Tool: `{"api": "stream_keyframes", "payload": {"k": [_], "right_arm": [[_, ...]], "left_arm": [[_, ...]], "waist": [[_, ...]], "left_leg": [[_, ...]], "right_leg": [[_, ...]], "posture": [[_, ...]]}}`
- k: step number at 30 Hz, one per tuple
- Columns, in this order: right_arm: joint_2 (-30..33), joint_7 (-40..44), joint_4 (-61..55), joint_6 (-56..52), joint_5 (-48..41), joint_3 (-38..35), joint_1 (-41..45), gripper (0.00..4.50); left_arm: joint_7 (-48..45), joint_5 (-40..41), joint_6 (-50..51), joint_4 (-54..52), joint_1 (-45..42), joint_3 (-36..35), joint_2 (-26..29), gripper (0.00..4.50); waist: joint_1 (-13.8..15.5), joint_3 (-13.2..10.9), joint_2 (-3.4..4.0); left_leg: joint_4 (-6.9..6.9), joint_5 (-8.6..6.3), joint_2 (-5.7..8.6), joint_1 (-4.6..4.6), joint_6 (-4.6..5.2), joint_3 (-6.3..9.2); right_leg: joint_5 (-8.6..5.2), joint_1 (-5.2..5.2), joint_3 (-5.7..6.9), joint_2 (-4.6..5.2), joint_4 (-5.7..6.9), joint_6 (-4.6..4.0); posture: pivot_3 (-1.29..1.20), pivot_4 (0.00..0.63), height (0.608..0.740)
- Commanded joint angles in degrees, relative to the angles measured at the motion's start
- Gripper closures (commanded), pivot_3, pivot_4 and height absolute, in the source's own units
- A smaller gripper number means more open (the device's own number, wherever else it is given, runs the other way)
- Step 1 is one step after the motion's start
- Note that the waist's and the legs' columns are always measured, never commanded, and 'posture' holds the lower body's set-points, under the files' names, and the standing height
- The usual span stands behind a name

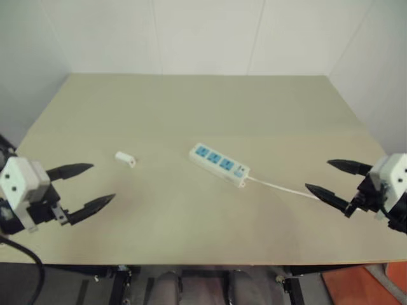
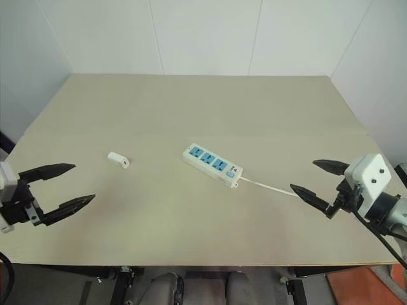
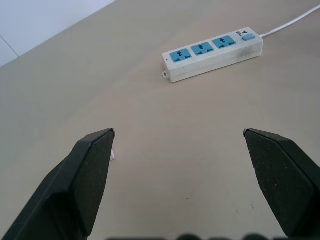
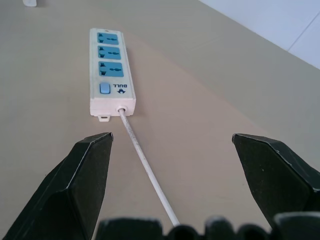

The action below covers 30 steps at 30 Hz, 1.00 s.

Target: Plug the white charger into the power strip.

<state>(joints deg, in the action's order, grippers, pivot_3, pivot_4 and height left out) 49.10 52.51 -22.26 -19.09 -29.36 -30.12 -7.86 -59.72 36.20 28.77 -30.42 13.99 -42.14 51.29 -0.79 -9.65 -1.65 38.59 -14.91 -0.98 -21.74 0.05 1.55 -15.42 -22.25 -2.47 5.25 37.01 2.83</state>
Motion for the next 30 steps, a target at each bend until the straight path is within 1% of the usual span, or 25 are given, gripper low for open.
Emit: {"api": "stream_keyframes", "payload": {"k": [1, 16, 19, 22, 24, 30], "right_arm": [[0.0, -0.6, -2.2, 0.0, -0.5, -1.9, -0.5, 0.04], [0.3, -0.7, -1.4, 0.2, -0.3, -0.4, 1.1, 0.04], [-0.7, -0.2, -1.1, 0.9, -0.2, 4.2, 3.8, 0.04], [-5.6, -2.0, 2.4, 2.3, -0.1, 10.4, 10.7, 0.04], [-8.9, -2.0, 5.8, 4.4, 1.5, 14.3, 14.8, 0.04], [-15.2, 0.5, 15.4, 8.6, 4.7, 22.9, 23.4, 0.04]], "left_arm": [[-0.1, 0.5, -0.7, 0.4, -0.8, -0.3, 0.9, 0.00], [0.5, -0.3, -1.8, 1.1, -1.9, 1.7, 0.8, 0.00], [1.2, -0.6, -2.0, 1.3, -3.2, 3.3, 0.8, 0.00], [1.4, -0.3, -2.2, 1.7, -4.9, 4.7, 0.8, 0.00], [1.5, -0.1, -2.2, 1.8, -5.8, 5.7, 0.8, 0.00], [1.7, 0.5, -2.0, 1.3, -7.2, 7.7, 0.3, 0.00]], "waist": [[0.0, 0.0, 0.00], [0.0, 0.0, 0.00], [-0.2, 0.0, 0.00], [-0.6, 0.0, -0.01], [-0.7, 0.0, 0.01], [-0.3, 0.0, 0.03]], "left_leg": [[0.00, 0.00, 0.00, 0.00, 0.00, 0.00], [-0.01, 0.00, 0.00, 0.01, 0.00, 0.00], [-0.01, 0.00, 0.00, 0.02, 0.00, 0.00], [-0.01, 0.00, -0.03, 0.06, 0.00, 0.00], [-0.02, 0.00, -0.02, 0.06, 0.00, 0.00], [-0.12, 0.00, 0.01, -0.07, 0.00, 0.02]], "right_leg": [[0.00, 0.00, 0.00, 0.00, 0.00, 0.00], [0.00, 0.00, 0.00, 0.00, -0.01, 0.00], [0.00, 0.00, 0.00, 0.00, 0.00, 0.00], [0.01, 0.01, -0.02, -0.04, 0.01, -0.01], [0.02, 0.00, -0.05, -0.04, 0.02, -0.02], [0.01, -0.14, -0.02, 0.00, -0.02, -0.01]], "posture": [[0.00, 0.150, 0.740], [0.00, 0.150, 0.740], [0.00, 0.150, 0.740], [0.00, 0.150, 0.740], [0.00, 0.150, 0.740], [0.00, 0.150, 0.740]]}}
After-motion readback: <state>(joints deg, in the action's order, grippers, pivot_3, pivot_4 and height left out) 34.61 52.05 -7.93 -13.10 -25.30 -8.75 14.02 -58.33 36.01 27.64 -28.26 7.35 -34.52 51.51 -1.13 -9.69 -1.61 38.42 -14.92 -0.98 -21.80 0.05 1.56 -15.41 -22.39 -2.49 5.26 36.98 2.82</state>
